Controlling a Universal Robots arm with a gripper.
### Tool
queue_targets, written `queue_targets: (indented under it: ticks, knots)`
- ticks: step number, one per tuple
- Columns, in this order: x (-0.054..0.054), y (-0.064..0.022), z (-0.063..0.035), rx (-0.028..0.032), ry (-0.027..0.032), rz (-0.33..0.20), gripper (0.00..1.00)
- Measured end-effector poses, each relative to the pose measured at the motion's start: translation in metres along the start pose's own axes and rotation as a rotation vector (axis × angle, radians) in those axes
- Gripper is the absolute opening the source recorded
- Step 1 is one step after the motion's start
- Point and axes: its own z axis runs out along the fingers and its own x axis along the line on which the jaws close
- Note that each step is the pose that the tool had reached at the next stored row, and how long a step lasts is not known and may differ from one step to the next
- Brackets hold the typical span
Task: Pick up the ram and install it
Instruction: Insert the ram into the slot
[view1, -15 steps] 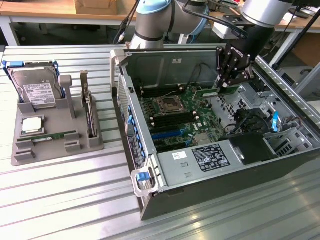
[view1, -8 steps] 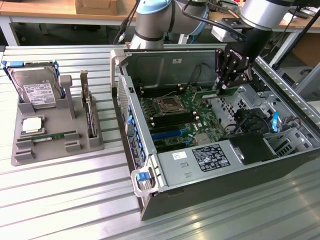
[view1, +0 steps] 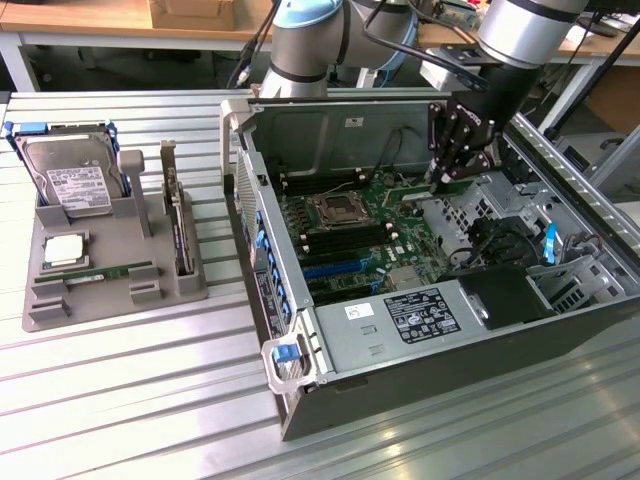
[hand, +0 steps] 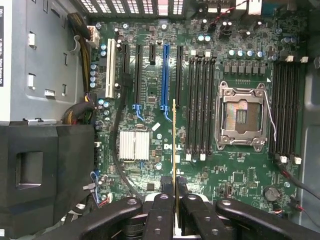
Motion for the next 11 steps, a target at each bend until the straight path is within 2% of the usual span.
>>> queue_targets:
  ticks: [11]
  knots:
    - [0.000, -0.0007, 0.0136, 0.0000, -0.0001, 0.000, 0.13]
